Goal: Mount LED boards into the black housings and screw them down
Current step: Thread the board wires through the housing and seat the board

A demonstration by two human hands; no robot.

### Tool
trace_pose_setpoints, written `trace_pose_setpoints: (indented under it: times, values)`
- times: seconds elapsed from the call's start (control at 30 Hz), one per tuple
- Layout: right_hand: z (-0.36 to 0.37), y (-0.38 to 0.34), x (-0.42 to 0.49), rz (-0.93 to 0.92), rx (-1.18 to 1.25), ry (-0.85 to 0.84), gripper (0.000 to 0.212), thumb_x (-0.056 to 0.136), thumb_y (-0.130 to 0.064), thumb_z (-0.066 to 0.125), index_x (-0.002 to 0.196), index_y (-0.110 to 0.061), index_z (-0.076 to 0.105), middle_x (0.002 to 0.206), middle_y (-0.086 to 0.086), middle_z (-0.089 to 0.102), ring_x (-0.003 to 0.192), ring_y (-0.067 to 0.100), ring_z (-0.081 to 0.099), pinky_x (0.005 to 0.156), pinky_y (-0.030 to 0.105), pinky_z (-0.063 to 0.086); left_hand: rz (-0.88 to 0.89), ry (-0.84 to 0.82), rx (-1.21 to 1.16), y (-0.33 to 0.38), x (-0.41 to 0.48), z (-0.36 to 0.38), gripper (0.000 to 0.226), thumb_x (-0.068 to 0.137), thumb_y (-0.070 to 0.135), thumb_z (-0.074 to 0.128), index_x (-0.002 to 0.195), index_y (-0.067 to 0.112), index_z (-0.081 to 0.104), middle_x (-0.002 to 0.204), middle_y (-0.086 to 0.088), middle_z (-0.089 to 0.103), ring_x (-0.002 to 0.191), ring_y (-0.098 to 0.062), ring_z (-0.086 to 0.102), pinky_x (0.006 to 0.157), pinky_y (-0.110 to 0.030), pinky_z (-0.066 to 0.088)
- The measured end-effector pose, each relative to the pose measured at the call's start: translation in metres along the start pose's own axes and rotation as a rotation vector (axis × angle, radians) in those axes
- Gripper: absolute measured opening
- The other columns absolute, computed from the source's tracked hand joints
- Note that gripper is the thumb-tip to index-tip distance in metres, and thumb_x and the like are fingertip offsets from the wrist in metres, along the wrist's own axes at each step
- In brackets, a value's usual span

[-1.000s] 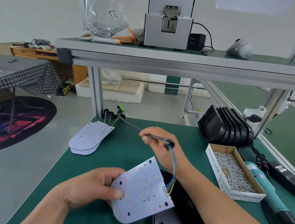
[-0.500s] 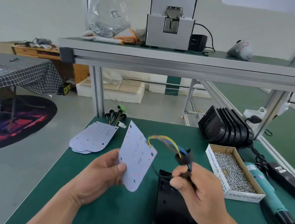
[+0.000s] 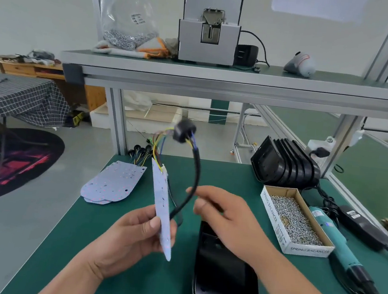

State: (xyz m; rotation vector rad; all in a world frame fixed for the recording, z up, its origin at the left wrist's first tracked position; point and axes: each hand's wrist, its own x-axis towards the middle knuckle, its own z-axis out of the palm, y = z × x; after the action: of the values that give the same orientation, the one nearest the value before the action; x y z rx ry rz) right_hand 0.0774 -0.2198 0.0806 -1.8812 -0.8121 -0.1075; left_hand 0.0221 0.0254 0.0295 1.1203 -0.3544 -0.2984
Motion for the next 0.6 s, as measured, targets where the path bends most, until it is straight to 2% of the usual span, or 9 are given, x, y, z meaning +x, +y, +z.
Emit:
trace_pose_setpoints:
  times: [0.1,0.17,0.23,0.3,0.33,0.37,0.43,0.53,0.6]
  values:
    - [0.01,0.028,0.021,0.04,-0.436,-0.218,0.045,0.101,-0.006,0.051,0.138,-0.026,0.067,0.1,-0.006,0.053,0.093,0.014,0.057,0.091,0.036,0.05,0.007,0.042,-0.134,0.0,0.001,0.001,0.02,0.098,0.028,0.077,0.105,0.011,0.069,0.1,-0.014,0.064,0.084,-0.028,0.062,0.076,-0.035,0.052]
    - [0.02,0.041,0.03,0.059,-0.538,-0.346,0.054,0.097,0.002,0.047,0.14,-0.023,0.066,0.11,-0.001,0.049,0.102,0.02,0.053,0.094,0.037,0.047,0.002,0.053,-0.262,0.001,0.002,0.003,0.021,0.094,0.025,0.082,0.105,0.011,0.069,0.097,-0.013,0.063,0.081,-0.028,0.06,0.074,-0.034,0.051]
    - [0.027,0.047,0.038,0.086,-0.555,-0.439,0.052,0.095,0.002,0.047,0.135,-0.023,0.07,0.119,0.002,0.049,0.109,0.021,0.05,0.096,0.035,0.045,0.016,0.028,-0.397,0.002,0.003,0.003,0.022,0.093,0.02,0.082,0.106,0.01,0.068,0.097,-0.011,0.061,0.082,-0.026,0.06,0.074,-0.034,0.052]
    - [0.027,0.046,0.048,0.157,-0.563,-0.522,0.045,0.095,-0.003,0.047,0.123,-0.023,0.077,0.123,0.001,0.054,0.116,0.021,0.051,0.103,0.036,0.045,0.033,-0.007,-0.548,0.004,0.004,0.0,0.012,0.1,0.017,0.072,0.109,0.008,0.068,0.099,-0.01,0.061,0.084,-0.025,0.059,0.077,-0.034,0.053]
    - [0.025,0.045,0.053,0.195,-0.566,-0.554,0.042,0.095,-0.006,0.046,0.114,-0.023,0.079,0.122,0.001,0.058,0.116,0.021,0.054,0.104,0.037,0.045,0.04,-0.015,-0.618,0.006,0.004,-0.001,0.013,0.107,0.017,0.059,0.109,0.008,0.068,0.101,-0.01,0.062,0.086,-0.024,0.059,0.078,-0.033,0.052]
    - [0.022,0.043,0.057,0.231,-0.564,-0.577,0.039,0.094,-0.009,0.046,0.106,-0.023,0.08,0.118,0.0,0.06,0.113,0.02,0.057,0.103,0.04,0.047,0.048,0.005,-0.674,0.007,0.004,-0.003,0.027,0.112,0.021,0.044,0.109,0.008,0.068,0.101,-0.009,0.062,0.087,-0.023,0.059,0.079,-0.032,0.052]
    - [0.013,0.041,0.059,0.28,-0.558,-0.582,0.031,0.09,-0.019,0.047,0.094,-0.024,0.078,0.109,-0.002,0.063,0.102,0.019,0.061,0.096,0.043,0.051,0.074,0.122,-0.732,0.008,0.005,-0.006,0.043,0.115,0.028,0.034,0.103,0.009,0.07,0.1,-0.006,0.062,0.083,-0.021,0.06,0.075,-0.029,0.055]
    - [-0.001,0.044,0.057,0.263,-0.573,-0.442,0.017,0.088,-0.033,0.055,0.091,-0.025,0.07,0.095,-0.008,0.061,0.086,0.015,0.063,0.084,0.041,0.055,0.086,0.414,-0.624,0.01,0.011,-0.008,0.029,0.106,0.03,0.052,0.095,0.009,0.069,0.096,-0.004,0.063,0.073,-0.015,0.06,0.062,-0.024,0.056]
    - [-0.01,0.051,0.055,0.195,-0.647,-0.317,0.01,0.09,-0.031,0.062,0.095,-0.026,0.07,0.093,-0.01,0.058,0.083,0.015,0.063,0.08,0.04,0.055,0.052,0.54,-0.545,0.006,0.014,-0.009,0.025,0.098,0.03,0.061,0.102,0.006,0.065,0.095,-0.007,0.066,0.069,-0.013,0.062,0.057,-0.022,0.057]
